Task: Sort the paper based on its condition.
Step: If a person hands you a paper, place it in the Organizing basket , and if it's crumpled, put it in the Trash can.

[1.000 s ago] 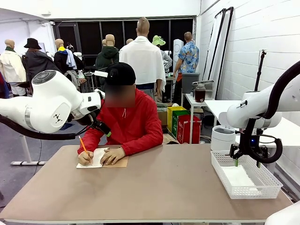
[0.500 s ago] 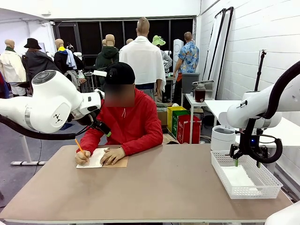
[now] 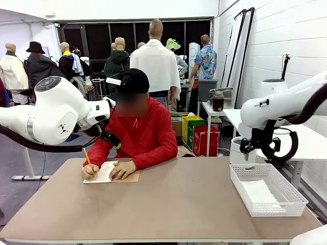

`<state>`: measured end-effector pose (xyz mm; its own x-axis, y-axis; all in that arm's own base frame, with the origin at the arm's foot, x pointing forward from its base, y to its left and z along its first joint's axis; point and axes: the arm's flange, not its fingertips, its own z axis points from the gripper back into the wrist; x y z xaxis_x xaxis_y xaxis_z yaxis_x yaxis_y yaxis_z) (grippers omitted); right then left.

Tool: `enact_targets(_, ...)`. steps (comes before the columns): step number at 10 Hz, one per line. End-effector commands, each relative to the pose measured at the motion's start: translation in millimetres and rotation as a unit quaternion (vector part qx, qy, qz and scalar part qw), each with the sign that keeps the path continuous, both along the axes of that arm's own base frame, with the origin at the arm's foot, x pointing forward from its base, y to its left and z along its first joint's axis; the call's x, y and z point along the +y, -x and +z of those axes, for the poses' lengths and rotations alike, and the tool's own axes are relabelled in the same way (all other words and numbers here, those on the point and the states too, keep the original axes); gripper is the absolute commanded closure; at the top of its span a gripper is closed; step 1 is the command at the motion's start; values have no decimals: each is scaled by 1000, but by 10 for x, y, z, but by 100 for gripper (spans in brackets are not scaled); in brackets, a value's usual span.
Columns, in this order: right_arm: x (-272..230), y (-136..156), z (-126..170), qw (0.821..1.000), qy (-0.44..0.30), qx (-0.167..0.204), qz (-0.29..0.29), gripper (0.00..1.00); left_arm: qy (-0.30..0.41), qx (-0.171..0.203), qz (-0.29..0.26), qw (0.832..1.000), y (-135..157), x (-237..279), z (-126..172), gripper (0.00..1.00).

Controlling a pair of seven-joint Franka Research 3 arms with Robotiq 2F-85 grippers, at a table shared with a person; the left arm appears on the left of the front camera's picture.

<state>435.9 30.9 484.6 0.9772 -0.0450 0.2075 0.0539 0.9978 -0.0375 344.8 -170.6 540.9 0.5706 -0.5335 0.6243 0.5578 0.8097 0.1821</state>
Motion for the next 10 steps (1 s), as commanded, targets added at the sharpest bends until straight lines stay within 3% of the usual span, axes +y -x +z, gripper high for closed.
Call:
enact_targets(1, 197, 110, 124, 998, -10, -33, 59, 0, 2, 2, 0, 1000, 0, 12, -8, 0)
enact_targets(3, 504, 264, 283, 986, -24, -64, 149, 0, 2, 2, 0, 1000, 0, 12, -8, 0)
enact_targets(5, 676, 368, 325, 978, -27, -76, 194, 0, 2, 2, 0, 1000, 0, 12, -8, 0)
enact_targets(10, 739, 312, 424, 983, -11, -69, 169, 0, 2, 2, 0, 1000, 0, 12, -8, 0)
